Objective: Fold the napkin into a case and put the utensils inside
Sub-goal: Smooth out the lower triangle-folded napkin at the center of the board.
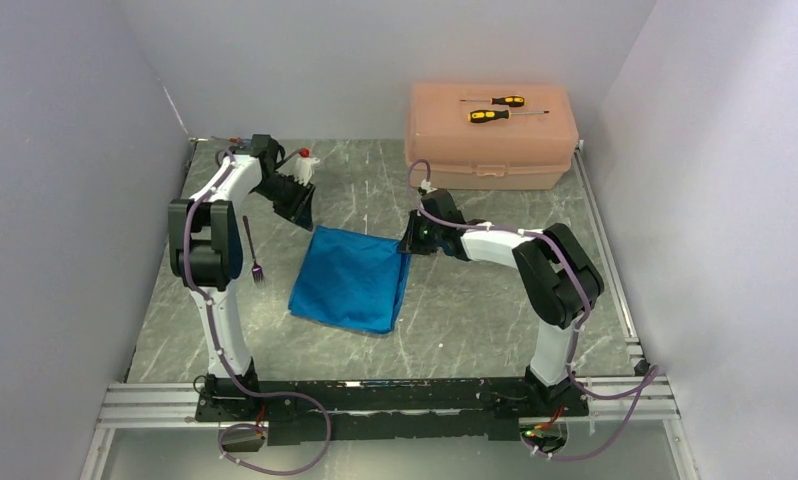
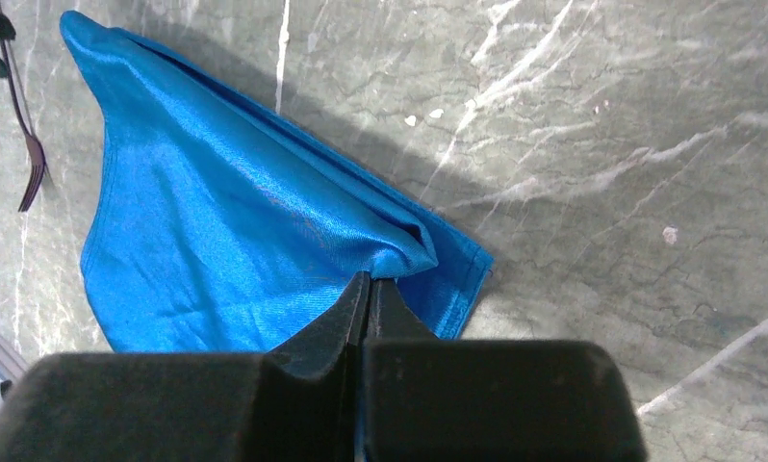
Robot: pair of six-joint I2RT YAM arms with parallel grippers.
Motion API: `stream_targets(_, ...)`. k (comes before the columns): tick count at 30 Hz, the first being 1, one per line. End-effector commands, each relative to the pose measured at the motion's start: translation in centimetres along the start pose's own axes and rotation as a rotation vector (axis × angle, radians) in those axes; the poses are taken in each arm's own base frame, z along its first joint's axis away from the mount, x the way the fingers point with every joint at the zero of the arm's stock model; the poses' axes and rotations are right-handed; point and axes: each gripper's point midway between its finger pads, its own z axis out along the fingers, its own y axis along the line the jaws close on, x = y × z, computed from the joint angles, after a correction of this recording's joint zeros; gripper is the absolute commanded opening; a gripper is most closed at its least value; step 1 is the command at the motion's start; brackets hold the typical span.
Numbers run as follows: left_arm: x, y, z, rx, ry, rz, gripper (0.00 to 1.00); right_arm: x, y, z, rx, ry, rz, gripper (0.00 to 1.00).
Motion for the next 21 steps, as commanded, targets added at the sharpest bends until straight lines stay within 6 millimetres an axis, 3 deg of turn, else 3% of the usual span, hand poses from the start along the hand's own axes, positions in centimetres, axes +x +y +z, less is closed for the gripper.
stream_targets(1,-0.5,-2.3,-2.0,0.036,-0.036,0.047,0.35,-2.7,0.6,-0.4,0.015,-0.064,-0.049,0.0)
stream_targets(8,-0.8,-4.9,-3.0,0.107,-0.063,0.043,0.36,-3.0,-0.6,-0.5,0.063,-0.071,-0.094,0.0)
stream_targets(13,0.3,-6.1,-2.5,0.125,-0.04,0.051,0.36,-1.7,-2.7,0.5,0.12,-0.024,-0.107,0.0)
stream_targets(21,2.2,-8.2,-1.1,0.19,0.033,0.063,0.38,-1.9,-3.6,1.0,0.156,-0.022,-0.143,0.0)
